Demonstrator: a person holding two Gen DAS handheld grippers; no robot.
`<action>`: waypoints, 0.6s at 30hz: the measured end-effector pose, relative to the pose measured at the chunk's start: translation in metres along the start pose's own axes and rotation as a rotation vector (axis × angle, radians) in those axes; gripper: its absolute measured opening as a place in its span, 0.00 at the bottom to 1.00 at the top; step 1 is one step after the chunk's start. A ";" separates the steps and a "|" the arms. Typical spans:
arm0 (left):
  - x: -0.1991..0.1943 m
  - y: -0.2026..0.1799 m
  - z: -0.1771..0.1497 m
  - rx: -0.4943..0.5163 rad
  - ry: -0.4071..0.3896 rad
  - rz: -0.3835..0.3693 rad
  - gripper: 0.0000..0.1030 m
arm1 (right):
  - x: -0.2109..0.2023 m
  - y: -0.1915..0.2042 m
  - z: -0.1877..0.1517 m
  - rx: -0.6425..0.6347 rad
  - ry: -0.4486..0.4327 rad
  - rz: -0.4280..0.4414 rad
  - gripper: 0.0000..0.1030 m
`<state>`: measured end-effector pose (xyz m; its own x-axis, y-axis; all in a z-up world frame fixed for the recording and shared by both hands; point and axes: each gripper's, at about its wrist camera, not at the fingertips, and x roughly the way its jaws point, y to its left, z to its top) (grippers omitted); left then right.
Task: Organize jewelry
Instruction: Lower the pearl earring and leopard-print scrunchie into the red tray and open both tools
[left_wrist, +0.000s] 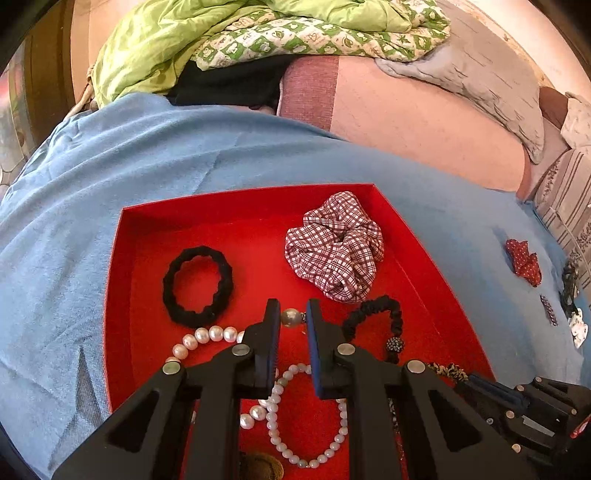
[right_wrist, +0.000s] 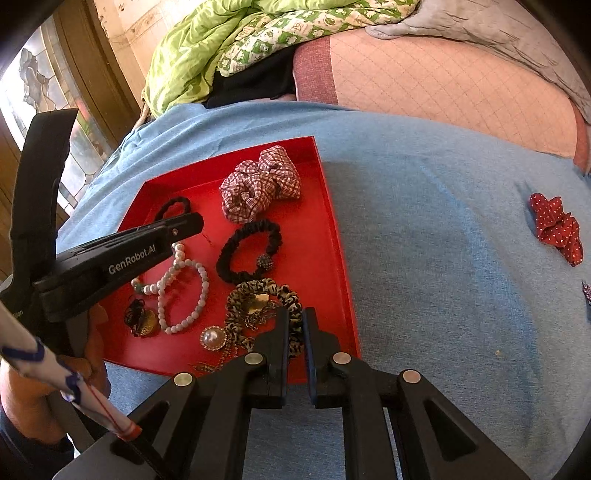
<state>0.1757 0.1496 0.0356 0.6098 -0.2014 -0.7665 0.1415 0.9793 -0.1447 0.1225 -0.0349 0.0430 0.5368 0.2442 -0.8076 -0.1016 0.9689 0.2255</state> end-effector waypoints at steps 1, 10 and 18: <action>0.000 0.000 0.000 0.001 0.000 0.004 0.18 | 0.000 0.000 0.000 0.001 -0.001 0.001 0.09; -0.004 -0.002 0.000 0.019 -0.017 0.025 0.36 | -0.001 0.001 0.000 -0.005 -0.001 0.004 0.10; -0.011 -0.004 0.001 0.026 -0.035 0.038 0.40 | -0.008 0.002 0.001 0.000 -0.026 0.011 0.26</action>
<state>0.1693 0.1481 0.0447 0.6421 -0.1650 -0.7487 0.1377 0.9855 -0.0991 0.1187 -0.0355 0.0507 0.5576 0.2536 -0.7904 -0.1071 0.9662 0.2344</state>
